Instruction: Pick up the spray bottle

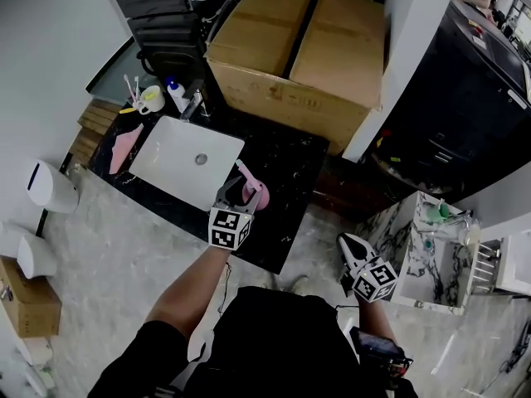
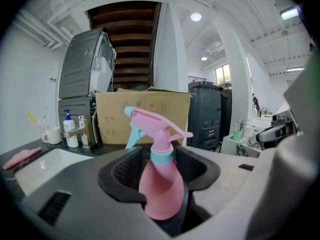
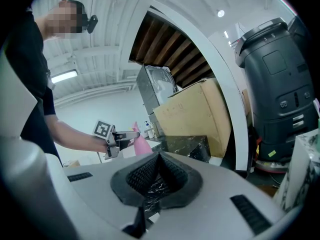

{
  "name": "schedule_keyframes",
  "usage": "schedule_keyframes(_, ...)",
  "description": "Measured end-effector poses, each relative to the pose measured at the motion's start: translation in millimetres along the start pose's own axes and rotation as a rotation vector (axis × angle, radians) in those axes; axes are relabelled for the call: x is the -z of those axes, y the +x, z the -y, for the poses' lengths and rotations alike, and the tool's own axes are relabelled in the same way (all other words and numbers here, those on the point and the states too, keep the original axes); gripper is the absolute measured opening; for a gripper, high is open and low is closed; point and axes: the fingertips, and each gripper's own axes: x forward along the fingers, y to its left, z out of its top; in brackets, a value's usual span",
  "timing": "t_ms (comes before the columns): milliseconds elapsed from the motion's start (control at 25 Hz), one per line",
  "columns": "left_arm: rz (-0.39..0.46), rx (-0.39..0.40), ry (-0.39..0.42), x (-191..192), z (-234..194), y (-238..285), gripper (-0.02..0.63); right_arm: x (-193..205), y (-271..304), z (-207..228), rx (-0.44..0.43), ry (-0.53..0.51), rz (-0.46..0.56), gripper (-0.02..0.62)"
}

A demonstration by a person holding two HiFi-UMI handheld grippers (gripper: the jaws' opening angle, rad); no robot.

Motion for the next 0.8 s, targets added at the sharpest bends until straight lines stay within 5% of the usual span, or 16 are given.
schedule_keyframes(800, 0.036, -0.023, -0.005, -10.6, 5.6, -4.9, 0.153, 1.3, -4.2, 16.7, 0.005, 0.018, -0.002, 0.025)
